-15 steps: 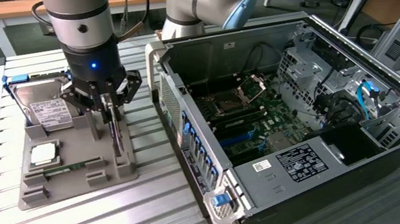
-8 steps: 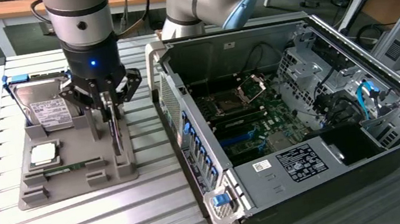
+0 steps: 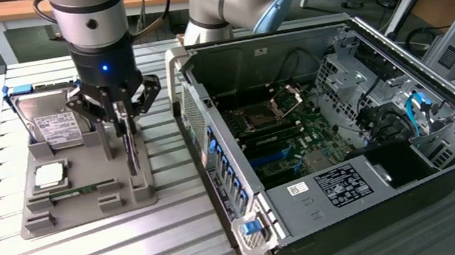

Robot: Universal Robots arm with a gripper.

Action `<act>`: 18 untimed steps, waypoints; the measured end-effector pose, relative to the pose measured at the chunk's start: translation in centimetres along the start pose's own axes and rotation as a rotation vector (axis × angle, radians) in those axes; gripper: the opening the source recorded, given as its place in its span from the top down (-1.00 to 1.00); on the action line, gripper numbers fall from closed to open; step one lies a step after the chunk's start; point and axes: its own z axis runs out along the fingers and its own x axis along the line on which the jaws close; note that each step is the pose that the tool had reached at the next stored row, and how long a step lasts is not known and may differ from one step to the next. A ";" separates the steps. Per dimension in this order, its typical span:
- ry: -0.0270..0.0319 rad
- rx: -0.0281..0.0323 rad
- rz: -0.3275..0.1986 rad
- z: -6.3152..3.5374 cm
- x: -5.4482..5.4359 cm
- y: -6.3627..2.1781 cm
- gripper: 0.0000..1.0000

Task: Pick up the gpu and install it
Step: 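Pick up the gpu and move the gpu toward the slot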

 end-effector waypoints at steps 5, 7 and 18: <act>0.0000 0.0000 0.000 -0.32 0.0 0.00 0.47; 0.0000 0.0001 0.000 -0.44 0.0 0.00 0.47; 0.0000 0.0000 0.000 -1.16 0.0 0.00 0.47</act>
